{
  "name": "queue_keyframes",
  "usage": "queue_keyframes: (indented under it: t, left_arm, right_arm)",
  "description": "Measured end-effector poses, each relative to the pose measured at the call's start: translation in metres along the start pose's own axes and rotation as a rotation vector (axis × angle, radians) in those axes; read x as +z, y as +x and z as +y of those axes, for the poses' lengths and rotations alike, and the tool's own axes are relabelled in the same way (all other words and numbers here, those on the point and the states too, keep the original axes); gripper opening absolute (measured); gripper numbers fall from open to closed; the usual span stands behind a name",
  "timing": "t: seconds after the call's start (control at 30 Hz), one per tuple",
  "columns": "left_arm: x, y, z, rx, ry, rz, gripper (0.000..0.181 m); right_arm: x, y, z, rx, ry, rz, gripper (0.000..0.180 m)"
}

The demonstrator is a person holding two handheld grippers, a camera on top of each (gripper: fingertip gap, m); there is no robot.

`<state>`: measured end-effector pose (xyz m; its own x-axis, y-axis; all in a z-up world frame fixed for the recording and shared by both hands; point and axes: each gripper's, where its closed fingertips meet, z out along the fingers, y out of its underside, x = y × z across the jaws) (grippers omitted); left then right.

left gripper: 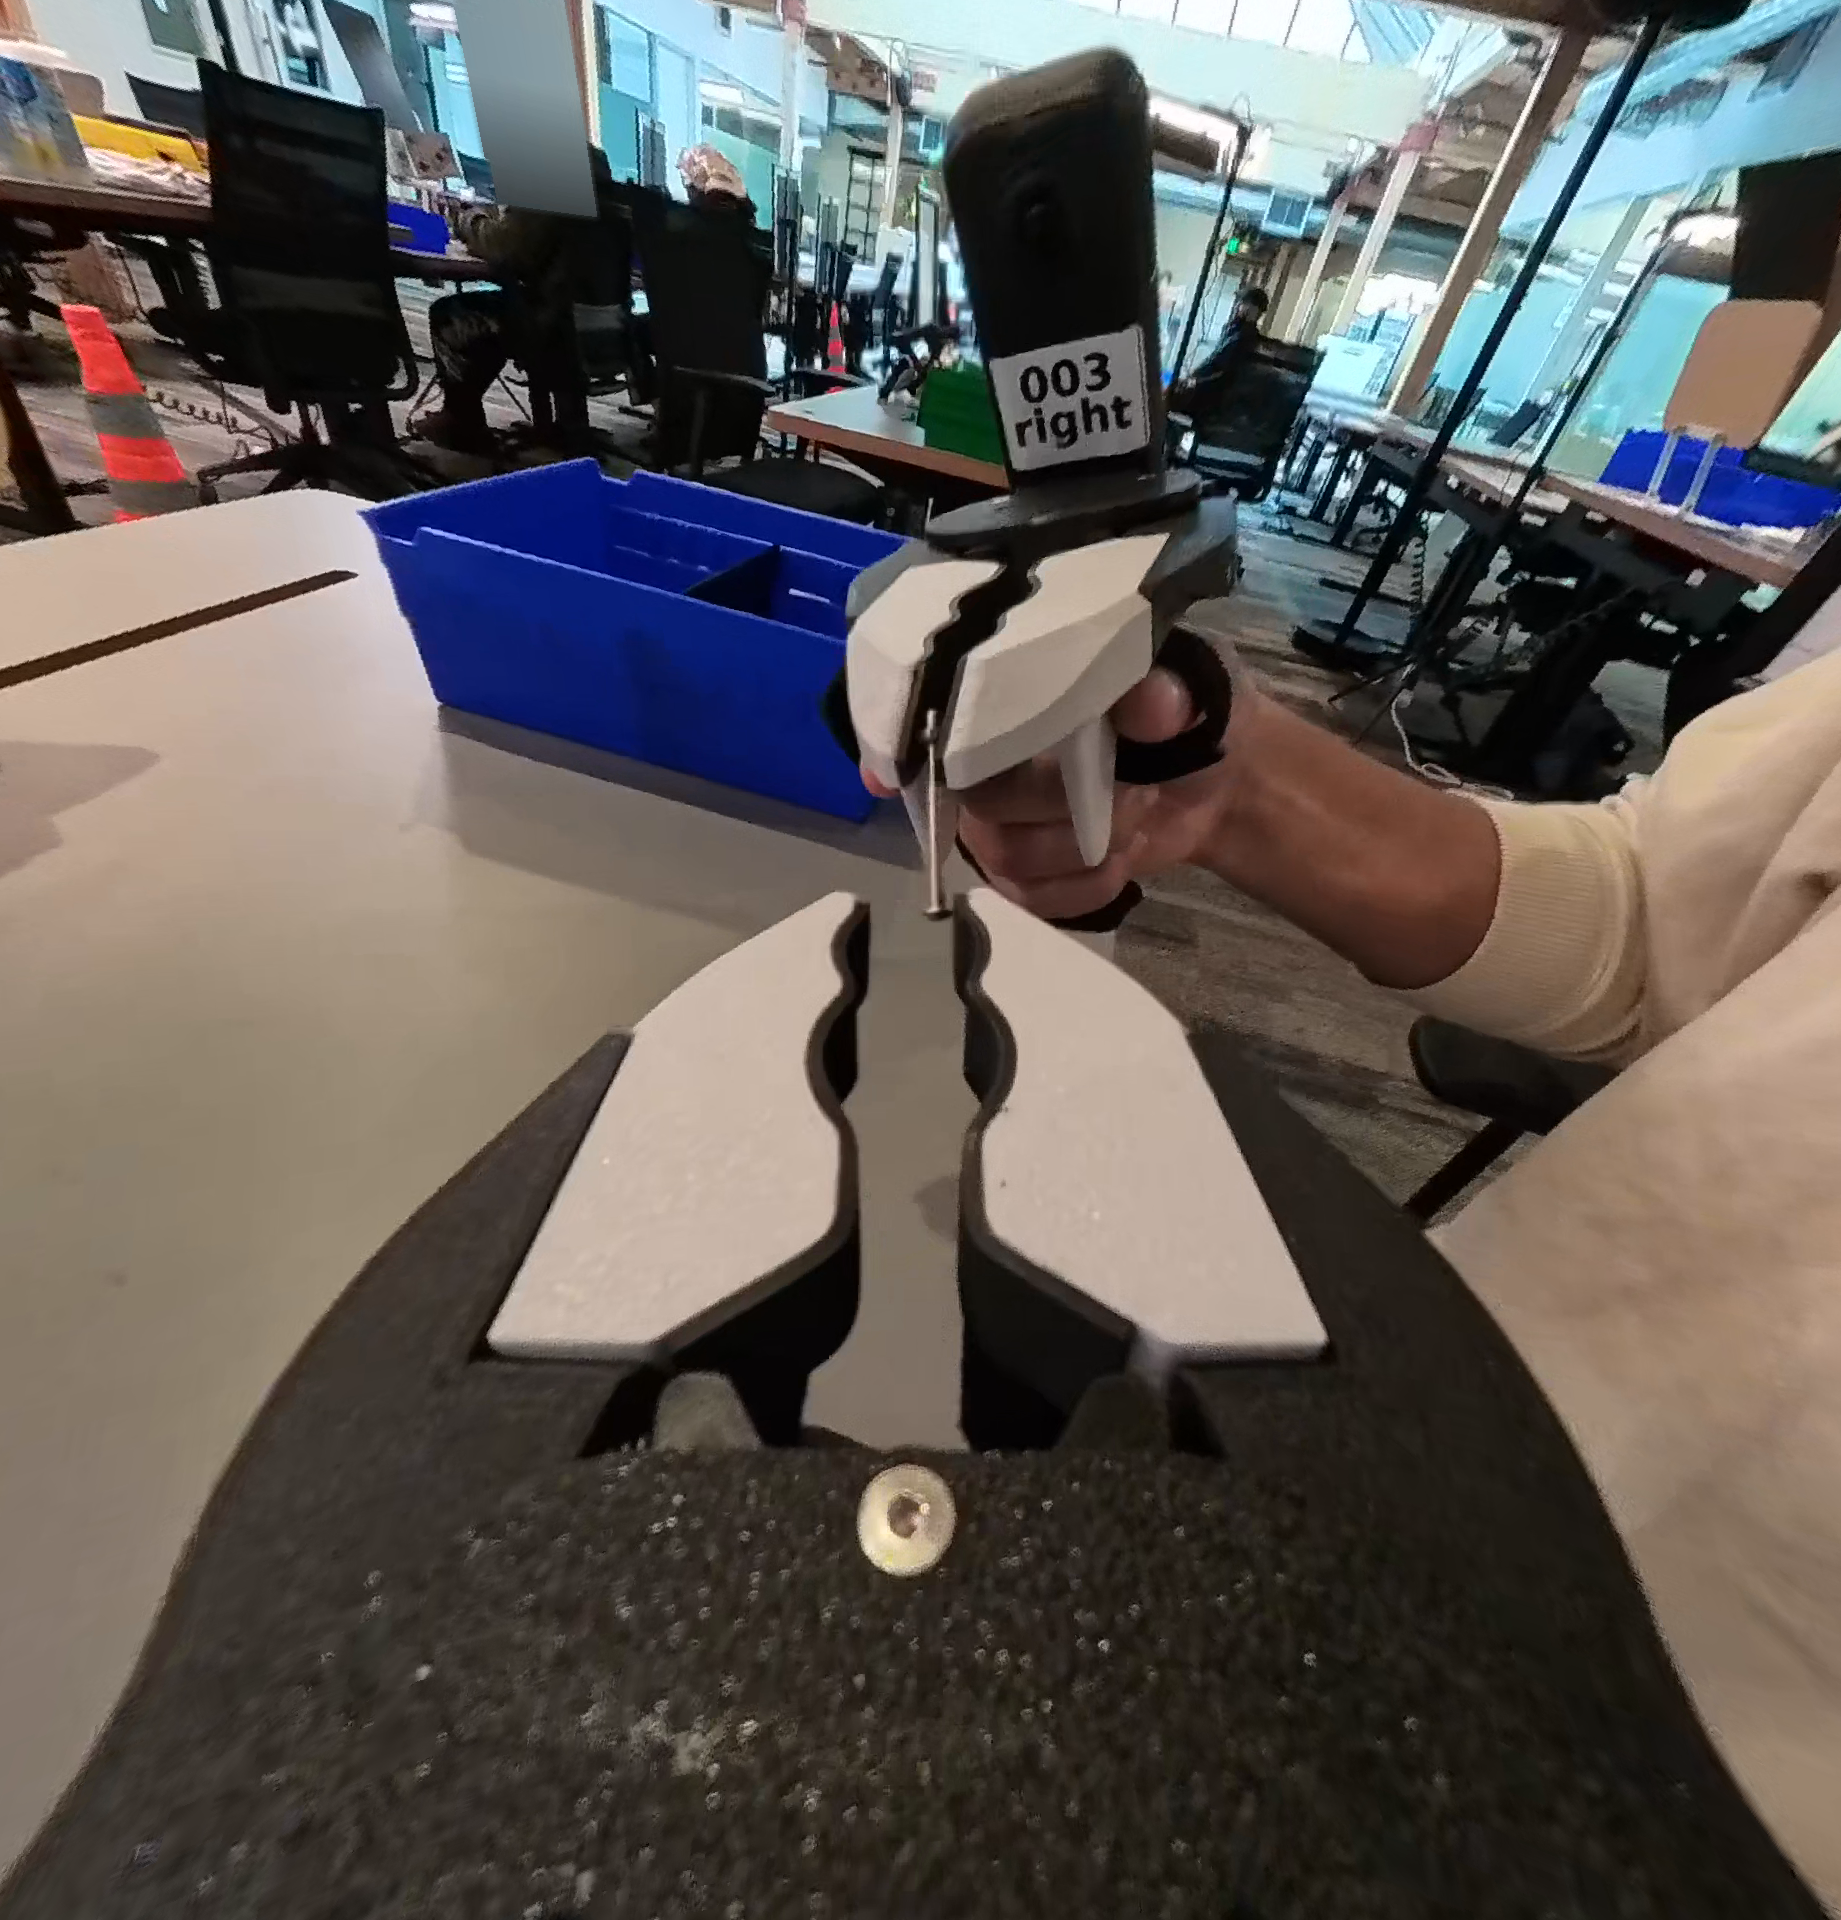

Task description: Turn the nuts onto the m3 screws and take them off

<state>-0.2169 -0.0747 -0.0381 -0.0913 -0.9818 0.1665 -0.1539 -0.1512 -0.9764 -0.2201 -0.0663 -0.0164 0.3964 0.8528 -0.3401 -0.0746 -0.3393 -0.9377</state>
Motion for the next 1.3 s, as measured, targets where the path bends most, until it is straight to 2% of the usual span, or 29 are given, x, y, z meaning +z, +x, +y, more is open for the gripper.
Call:
queue_keyframes:
  t: [0.1, 0.37, 0.67, 0.73, 0.83, 0.9, 1.0, 1.13, 1.3]
  left_arm:
    - [0.002, 0.001, 0.005, 0.047, -0.046, -0.013, 0.024]
    - [0.001, 0.004, 0.01, 0.141, -0.112, -0.055, 0.021]
    - [0.001, -0.001, 0.017, 0.165, -0.161, -0.086, 0.019]
    - [0.001, -0.001, 0.02, 0.182, -0.175, -0.089, 0.005]
    - [0.003, 0.0, 0.022, 0.181, -0.179, -0.08, 0.005]
    - [0.003, -0.001, 0.02, 0.172, -0.161, -0.079, 0.004]
    - [0.001, -0.004, 0.016, 0.119, -0.106, -0.064, 0.005]
    - [-0.003, -0.014, 0.012, -0.043, 0.008, -0.021, 0.004]
    - [-0.003, -0.012, 0.005, -0.205, 0.115, 0.105, 0.004]
  right_arm:
    - [0.004, -0.004, 0.002, -0.01, -0.025, -0.006, 0.005]
    - [0.009, 0.0, 0.008, -0.089, -0.116, 0.064, 0.005]
    - [0.01, -0.002, 0.016, -0.144, -0.198, 0.089, 0.005]
    - [0.01, -0.002, 0.018, -0.143, -0.208, 0.093, 0.005]
    - [0.011, -0.003, 0.018, -0.143, -0.197, 0.095, 0.005]
    - [0.01, -0.001, 0.015, -0.153, -0.164, 0.12, 0.005]
    - [0.004, -0.003, 0.005, -0.163, -0.065, 0.131, 0.029]
    - [-0.009, 0.004, 0.005, -0.147, 0.063, 0.19, 0.041]
    - [-0.009, 0.001, 0.001, -0.01, 0.265, 0.084, 0.046]
